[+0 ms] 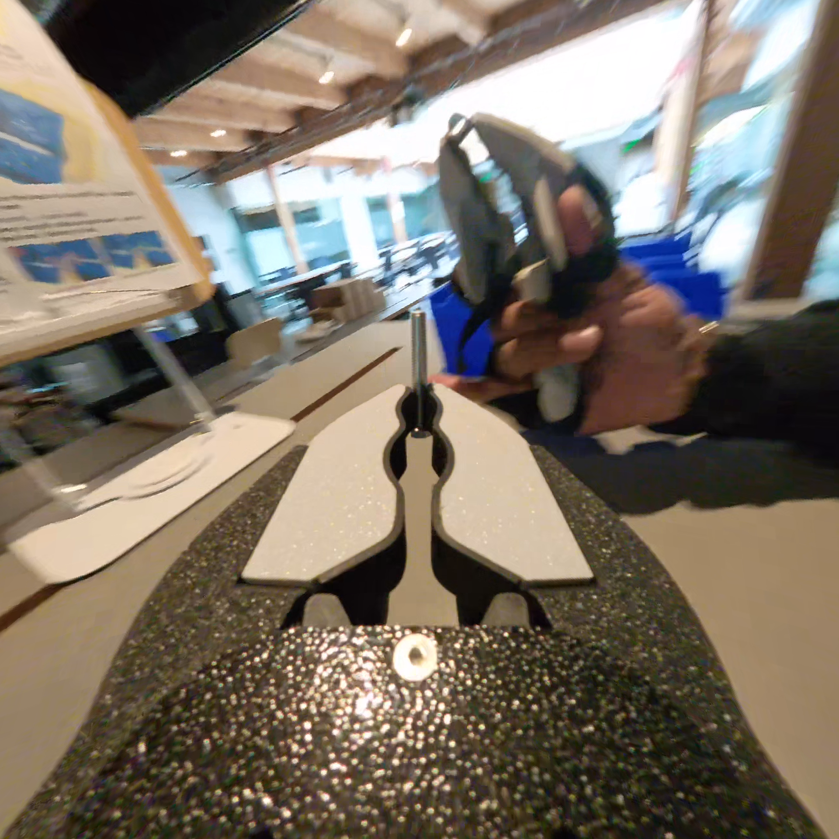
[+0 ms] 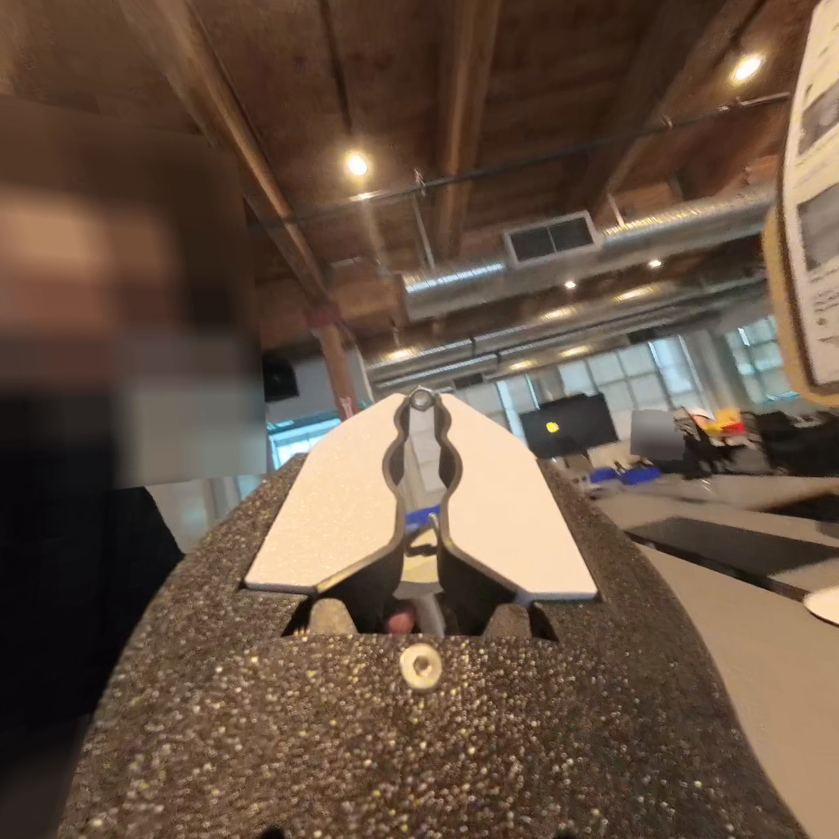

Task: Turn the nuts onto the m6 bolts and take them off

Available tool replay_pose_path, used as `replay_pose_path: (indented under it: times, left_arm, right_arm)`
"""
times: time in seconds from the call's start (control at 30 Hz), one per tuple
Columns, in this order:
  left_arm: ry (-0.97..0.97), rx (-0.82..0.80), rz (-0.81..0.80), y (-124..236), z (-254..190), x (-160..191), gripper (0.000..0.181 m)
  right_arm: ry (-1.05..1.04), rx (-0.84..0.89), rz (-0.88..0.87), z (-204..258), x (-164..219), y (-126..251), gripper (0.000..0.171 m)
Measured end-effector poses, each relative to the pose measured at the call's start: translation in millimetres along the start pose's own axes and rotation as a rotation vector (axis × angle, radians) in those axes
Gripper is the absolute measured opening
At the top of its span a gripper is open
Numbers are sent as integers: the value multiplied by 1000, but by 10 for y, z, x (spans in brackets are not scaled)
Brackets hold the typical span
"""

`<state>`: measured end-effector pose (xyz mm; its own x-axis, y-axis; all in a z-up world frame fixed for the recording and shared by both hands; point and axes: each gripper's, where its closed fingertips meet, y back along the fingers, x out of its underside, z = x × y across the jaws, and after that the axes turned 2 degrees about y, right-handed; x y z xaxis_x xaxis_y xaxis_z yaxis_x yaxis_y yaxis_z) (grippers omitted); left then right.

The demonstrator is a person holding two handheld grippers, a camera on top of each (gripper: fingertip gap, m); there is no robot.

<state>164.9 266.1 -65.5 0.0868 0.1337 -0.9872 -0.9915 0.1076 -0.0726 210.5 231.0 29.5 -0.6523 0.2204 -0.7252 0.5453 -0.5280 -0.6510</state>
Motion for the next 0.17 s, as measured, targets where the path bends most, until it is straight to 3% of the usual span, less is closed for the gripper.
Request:
replay_pose_path:
  times: [0.17]
  left_arm:
    - [181, 239, -171, 8, -340, -230, 4]
  right_arm:
    - [-44, -128, -84, 178, 41, -181, 10]
